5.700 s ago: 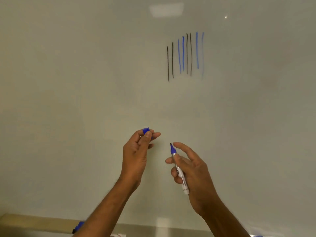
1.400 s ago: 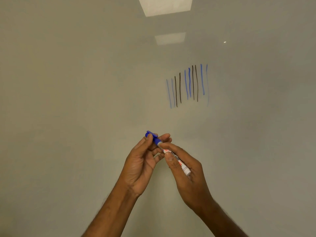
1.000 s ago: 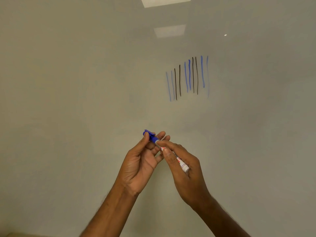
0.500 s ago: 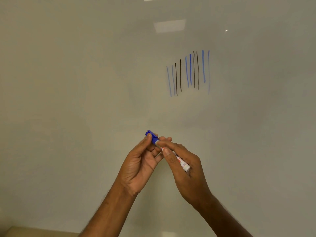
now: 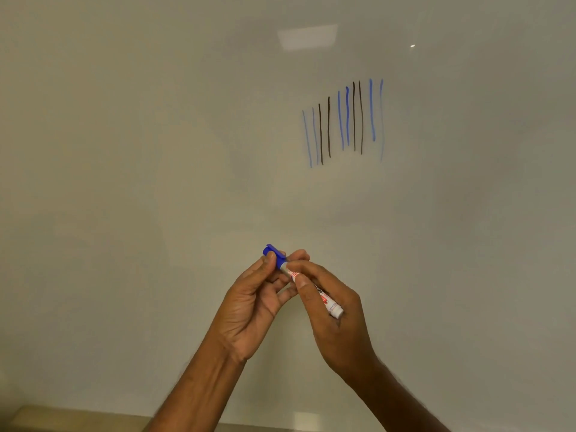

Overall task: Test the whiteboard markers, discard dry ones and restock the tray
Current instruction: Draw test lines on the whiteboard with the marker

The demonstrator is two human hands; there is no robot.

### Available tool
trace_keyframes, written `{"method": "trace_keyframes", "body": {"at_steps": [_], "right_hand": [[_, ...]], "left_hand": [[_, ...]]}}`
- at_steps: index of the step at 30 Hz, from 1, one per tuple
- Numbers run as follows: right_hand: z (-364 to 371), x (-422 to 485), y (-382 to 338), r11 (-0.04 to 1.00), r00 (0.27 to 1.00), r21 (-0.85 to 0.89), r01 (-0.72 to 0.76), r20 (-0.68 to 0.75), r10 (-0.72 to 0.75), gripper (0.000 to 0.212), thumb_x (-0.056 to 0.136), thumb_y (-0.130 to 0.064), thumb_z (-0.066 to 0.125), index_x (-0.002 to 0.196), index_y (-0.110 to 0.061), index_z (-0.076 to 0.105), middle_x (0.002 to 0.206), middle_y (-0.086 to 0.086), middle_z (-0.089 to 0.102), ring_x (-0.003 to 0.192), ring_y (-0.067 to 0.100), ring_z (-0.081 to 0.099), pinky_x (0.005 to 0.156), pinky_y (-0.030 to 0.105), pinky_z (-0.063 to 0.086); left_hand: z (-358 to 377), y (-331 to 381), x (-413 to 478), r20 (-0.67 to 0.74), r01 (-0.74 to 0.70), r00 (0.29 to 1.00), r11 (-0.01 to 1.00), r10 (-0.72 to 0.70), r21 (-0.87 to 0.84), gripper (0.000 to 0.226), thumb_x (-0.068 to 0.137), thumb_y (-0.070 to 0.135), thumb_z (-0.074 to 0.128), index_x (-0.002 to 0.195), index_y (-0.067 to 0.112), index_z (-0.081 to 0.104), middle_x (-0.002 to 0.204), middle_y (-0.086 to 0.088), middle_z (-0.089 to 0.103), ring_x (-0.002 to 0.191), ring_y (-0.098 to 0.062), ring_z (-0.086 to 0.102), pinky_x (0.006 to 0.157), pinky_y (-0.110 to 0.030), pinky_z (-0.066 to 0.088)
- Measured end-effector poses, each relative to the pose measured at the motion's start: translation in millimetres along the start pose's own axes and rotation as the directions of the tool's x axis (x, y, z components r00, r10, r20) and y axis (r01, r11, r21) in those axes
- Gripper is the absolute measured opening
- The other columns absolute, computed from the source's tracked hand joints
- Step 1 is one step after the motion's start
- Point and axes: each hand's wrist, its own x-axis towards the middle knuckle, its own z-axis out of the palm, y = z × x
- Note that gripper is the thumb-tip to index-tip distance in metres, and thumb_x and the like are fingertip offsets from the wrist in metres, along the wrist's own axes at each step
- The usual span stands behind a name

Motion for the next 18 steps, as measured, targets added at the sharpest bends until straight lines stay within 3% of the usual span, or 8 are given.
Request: {"method": "trace_keyframes", "body": {"at_steps": [3,8,11,18], "right_hand": [[-1.3,-5.5,2.2,0.997,0.996,0.036,-0.067,-0.053,0.069,0.017,0.090,-0.020,0.065,0.106,-0.016,0.069,0.095,-0.005,0.073,0.089,0.018,0.071,0.074,0.025,0.057],[-3.2,-14.7,23.6,0.983,0.993,-0.145,-0.116,-0.051,0.110,0.004,0.091,-0.024,0.069,0.094,-0.024,0.070,0.072,-0.001,0.065,0.057,0.014,0.056,0.050,0.030,0.047],[-1.8,-27.6,48.8,0.949,0.986,-0.283,-0.137,0.050,0.158,0.004,0.094,-0.027,0.065,0.097,-0.027,0.069,0.071,-0.004,0.063,0.058,0.015,0.054,0.052,0.034,0.046],[23.1,-68.3,116.6,0.828,0.963,-0.541,-0.149,0.112,0.247,0.013,0.096,-0.031,0.061,0.105,-0.025,0.068,0.080,-0.017,0.063,0.070,0.007,0.059,0.063,0.016,0.047]], "left_hand": [[-8.3,-1.9,-1.5,-0.041,-0.019,0.999,0.999,0.021,0.038,0.029,0.095,0.015,0.055,0.116,-0.004,0.063,0.125,-0.029,0.067,0.117,-0.036,0.068,0.097,-0.048,0.056],[-42.9,-7.1,-2.0,-0.113,-0.042,0.992,0.989,0.058,0.139,0.032,0.097,0.016,0.054,0.122,-0.003,0.061,0.127,-0.025,0.068,0.123,-0.034,0.066,0.101,-0.045,0.053],[-71.7,-13.0,-6.3,-0.167,-0.020,0.984,0.961,0.068,0.276,0.037,0.095,0.019,0.058,0.126,-0.002,0.062,0.126,-0.022,0.070,0.123,-0.031,0.066,0.103,-0.043,0.052],[-147.2,-36.0,-21.0,-0.273,0.098,0.960,0.830,0.068,0.549,0.030,0.101,0.020,0.057,0.127,0.009,0.068,0.121,-0.010,0.074,0.120,-0.024,0.068,0.107,-0.044,0.049]]}}
